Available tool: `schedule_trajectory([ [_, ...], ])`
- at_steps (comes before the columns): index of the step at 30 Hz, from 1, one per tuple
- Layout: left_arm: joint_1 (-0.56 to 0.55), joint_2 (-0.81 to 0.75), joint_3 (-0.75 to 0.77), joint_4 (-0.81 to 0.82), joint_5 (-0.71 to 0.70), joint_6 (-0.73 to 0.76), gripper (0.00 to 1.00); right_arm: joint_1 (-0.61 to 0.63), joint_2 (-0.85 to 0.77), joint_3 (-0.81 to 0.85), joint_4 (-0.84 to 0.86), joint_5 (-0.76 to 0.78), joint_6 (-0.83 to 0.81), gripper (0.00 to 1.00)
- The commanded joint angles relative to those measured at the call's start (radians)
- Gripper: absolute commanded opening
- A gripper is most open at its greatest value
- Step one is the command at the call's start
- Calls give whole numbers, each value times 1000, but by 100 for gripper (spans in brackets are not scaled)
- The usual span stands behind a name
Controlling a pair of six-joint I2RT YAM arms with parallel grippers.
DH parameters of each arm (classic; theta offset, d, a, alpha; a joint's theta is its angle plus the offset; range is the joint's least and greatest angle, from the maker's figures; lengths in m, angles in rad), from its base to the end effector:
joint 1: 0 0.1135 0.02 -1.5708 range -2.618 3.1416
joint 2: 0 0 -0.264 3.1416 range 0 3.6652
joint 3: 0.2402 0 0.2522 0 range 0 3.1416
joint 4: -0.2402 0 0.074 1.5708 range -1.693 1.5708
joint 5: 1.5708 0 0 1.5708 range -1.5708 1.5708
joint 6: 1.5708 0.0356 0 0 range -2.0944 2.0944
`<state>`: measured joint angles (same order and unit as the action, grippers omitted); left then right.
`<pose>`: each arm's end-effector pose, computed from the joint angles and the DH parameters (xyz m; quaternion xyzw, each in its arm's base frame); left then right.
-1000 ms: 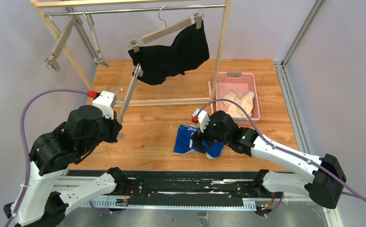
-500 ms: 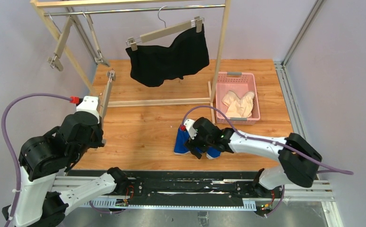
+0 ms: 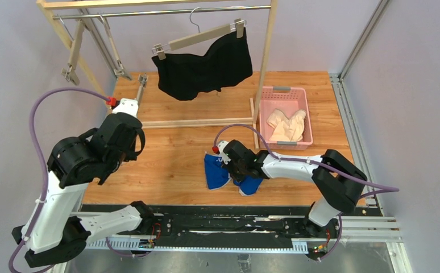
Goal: Remove the underwear clipped to the hanger
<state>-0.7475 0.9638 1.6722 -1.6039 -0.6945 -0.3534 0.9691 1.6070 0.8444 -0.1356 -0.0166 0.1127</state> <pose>0.0740 -0.0375 0.4562 0.0632 0.8921 0.1107 0.4334 0.1786 0.2612 0.1658 -0.3944 0.8576 0.1766 0.2788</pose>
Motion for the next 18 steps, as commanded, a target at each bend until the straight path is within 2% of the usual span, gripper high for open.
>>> schedule_trajectory([
  [1, 0, 1, -5, 67, 4, 18, 0, 18, -86, -1, -68, 65, 21, 1],
  [11, 0, 3, -43, 143, 37, 29, 0, 17, -349, 164, -240, 230, -16, 1],
  [18, 0, 5, -13, 197, 64, 52, 0, -2, -539, 273, -248, 532, -114, 1],
])
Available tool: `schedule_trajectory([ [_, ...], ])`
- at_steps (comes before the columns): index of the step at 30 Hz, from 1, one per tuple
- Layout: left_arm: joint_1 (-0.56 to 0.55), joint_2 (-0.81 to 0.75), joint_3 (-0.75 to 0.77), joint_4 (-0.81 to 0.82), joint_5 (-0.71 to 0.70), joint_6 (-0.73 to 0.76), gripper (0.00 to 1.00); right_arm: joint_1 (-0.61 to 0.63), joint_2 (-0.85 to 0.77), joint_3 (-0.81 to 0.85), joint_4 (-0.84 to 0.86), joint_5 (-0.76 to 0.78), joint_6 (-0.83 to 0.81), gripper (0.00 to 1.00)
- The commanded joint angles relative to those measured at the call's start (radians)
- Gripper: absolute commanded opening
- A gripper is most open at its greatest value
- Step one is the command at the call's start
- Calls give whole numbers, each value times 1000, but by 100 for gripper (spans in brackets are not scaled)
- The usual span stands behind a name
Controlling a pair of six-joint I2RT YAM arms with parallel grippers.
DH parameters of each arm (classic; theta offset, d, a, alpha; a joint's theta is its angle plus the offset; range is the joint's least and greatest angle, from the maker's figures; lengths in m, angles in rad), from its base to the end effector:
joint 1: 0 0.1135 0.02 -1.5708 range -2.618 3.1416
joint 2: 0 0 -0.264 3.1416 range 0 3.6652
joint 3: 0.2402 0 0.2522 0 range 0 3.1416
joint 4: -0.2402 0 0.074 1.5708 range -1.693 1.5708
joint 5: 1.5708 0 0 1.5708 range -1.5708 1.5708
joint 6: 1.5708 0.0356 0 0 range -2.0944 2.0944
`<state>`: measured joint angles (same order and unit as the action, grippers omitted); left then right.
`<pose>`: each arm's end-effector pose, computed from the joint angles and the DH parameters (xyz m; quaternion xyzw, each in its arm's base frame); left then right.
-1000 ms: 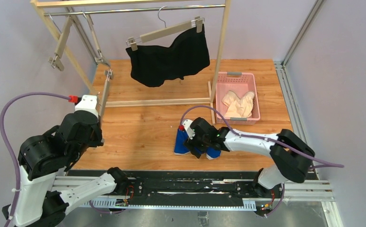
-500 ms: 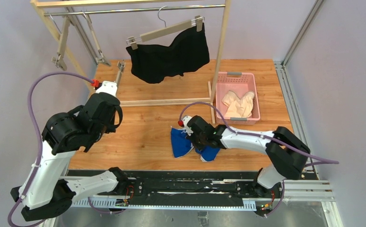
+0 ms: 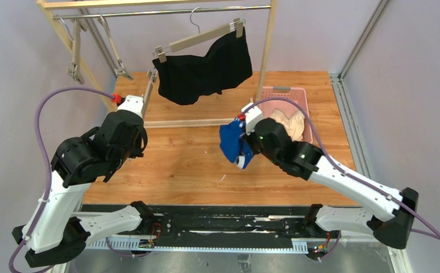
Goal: Remove the underwear clipped to the hanger
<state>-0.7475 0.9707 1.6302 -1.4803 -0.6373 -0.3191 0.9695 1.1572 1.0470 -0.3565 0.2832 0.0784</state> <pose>0.0860 -0.0509 0.4538 0.0757 0.8879 0.0742 0.4477 0.1556 0.2092 0.3393 -0.2965 0.7925 0.1557 0.5097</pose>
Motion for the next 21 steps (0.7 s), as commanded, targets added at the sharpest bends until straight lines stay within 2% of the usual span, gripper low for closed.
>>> schedule_trajectory([
  [1, 0, -2, 40, 76, 7, 19, 0, -20, -107, 89, -20, 262, -95, 1],
  [5, -1, 2, 81, 74, -20, 30, 0, -145, -163, 120, 25, 301, -127, 1],
  [12, 0, -2, 138, 74, -9, 45, 0, -466, -154, 100, 119, 177, -111, 1],
  [15, 0, -17, 133, 73, -31, 38, 0, -586, -103, 92, 141, 44, -76, 1],
  [21, 0, -59, 150, 74, -107, 28, 0, -667, -13, 67, 187, -81, -54, 1],
])
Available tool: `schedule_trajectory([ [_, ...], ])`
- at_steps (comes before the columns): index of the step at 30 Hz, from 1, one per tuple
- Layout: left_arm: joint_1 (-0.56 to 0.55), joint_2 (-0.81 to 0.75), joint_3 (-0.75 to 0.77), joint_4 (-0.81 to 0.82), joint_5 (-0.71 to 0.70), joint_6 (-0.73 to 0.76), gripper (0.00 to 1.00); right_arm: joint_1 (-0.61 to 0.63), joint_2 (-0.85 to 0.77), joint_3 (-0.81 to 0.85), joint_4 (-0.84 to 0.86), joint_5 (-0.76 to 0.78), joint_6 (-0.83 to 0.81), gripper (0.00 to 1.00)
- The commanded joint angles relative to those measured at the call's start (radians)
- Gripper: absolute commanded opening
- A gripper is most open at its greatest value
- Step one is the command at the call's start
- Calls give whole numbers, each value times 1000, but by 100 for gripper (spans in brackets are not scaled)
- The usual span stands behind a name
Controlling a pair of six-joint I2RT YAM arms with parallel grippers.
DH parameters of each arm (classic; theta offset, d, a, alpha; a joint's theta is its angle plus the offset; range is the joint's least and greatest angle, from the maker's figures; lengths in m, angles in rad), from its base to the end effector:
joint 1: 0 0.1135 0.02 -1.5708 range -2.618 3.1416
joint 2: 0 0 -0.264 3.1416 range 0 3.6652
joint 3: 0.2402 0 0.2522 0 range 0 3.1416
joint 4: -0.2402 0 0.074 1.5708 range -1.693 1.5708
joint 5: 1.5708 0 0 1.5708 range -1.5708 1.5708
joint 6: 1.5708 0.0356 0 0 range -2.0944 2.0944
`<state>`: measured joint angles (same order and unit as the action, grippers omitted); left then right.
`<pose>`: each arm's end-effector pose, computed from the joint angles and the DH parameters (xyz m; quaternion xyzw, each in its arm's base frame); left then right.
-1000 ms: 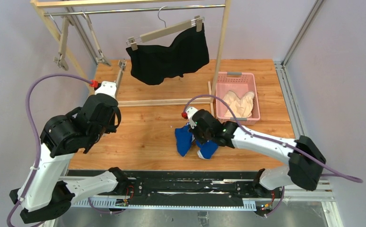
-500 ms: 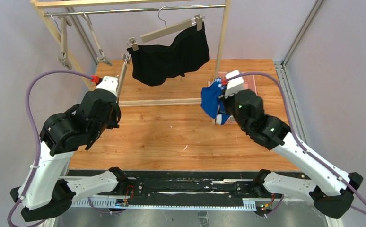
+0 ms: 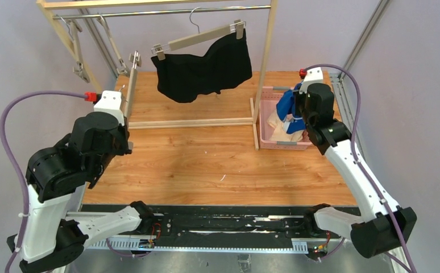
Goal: Remove the underwear clipped to the hanger
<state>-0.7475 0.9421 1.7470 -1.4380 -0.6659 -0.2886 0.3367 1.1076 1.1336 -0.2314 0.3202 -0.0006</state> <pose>0.0689 -0.0339 0.4848 0.0480 0.8546 0.0418 0.5154 0.2405 0.0723 0.3940 -0.0294 0.7720 -0.0178 0.6347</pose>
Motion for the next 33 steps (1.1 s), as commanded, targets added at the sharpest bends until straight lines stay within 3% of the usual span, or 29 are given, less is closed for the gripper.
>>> schedule_trajectory([
  [1, 0, -39, 33, 33, -93, -5, 0, -38, 50, -25, 63, -134, 32, 1],
  [10, 0, -131, -6, 30, -188, -62, 0, -44, 104, -67, 75, -193, 51, 1],
  [22, 0, -44, -5, 133, -5, 7, 0, -47, 119, -95, 91, -187, 55, 1],
  [33, 0, 69, 92, 183, -176, 124, 0, -47, 123, -111, 94, -217, 63, 1],
])
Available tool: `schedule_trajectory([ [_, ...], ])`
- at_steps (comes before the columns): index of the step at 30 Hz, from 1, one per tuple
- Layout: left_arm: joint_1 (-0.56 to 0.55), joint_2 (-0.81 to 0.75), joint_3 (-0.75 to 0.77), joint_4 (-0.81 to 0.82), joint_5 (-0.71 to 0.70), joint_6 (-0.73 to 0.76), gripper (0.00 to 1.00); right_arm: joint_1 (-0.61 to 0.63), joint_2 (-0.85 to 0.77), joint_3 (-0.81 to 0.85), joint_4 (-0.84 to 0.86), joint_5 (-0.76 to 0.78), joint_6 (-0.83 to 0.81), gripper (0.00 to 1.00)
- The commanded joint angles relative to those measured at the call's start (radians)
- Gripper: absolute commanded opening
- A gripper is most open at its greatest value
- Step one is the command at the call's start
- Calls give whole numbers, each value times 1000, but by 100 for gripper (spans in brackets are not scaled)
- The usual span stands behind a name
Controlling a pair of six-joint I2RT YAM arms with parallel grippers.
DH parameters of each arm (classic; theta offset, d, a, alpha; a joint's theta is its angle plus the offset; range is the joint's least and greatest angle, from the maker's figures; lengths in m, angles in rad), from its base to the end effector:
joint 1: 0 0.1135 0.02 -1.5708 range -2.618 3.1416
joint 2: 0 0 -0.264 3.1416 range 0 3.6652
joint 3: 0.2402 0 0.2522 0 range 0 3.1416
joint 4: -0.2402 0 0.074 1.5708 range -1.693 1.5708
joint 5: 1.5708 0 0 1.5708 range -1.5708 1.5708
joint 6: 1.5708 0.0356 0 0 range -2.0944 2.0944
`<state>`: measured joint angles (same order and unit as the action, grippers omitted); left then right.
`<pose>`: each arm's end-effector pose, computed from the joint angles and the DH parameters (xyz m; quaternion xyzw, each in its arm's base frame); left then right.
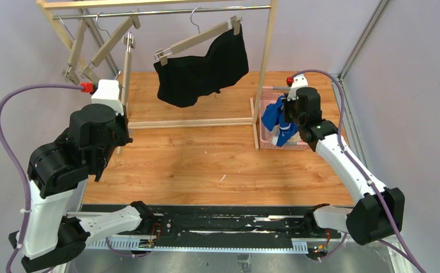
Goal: Remove the underwear clipped to the hanger
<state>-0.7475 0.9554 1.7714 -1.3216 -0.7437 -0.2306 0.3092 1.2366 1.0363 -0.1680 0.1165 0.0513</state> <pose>0.0746 -0.0363 0.5001 0.0268 0.8231 0.0541 0.5647 0.2751 0.0835 0.3336 -0.0732 0.8206 0.0540 0.5642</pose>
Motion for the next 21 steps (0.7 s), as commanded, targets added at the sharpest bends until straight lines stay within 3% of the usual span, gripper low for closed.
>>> schedule_trajectory([
  [1, 0, 75, 85, 68, -106, 81, 0, -18, -8, -17, 31, -11, 10, 1],
  [6, 25, 189, 205, 53, -62, 157, 0, -24, 3, -17, 33, -11, 8, 0],
  [12, 205, 274, 278, 37, 109, 230, 0, -40, 25, -18, 33, -28, 10, 0],
  [16, 224, 308, 332, 10, 161, 240, 0, -50, 36, -26, 40, -36, 12, 1],
  [21, 224, 280, 278, 14, 201, 227, 0, -56, 51, -38, 55, -47, 22, 0],
])
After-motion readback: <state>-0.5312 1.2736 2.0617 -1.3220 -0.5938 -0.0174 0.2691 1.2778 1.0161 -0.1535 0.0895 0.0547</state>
